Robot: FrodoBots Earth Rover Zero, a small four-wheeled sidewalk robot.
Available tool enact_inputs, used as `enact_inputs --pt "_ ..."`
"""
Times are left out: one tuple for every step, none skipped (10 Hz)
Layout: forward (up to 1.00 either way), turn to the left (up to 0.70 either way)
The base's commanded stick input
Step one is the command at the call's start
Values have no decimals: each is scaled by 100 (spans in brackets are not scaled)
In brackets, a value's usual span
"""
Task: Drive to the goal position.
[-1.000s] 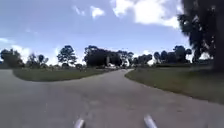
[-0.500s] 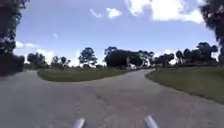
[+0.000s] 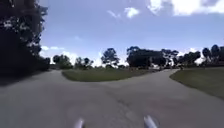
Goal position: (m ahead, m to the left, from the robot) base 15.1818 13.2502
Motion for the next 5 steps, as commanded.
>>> enact_inputs --pt "50 0" --pt "50 0" --pt "50 0" --pt "50 0" --pt "50 0"
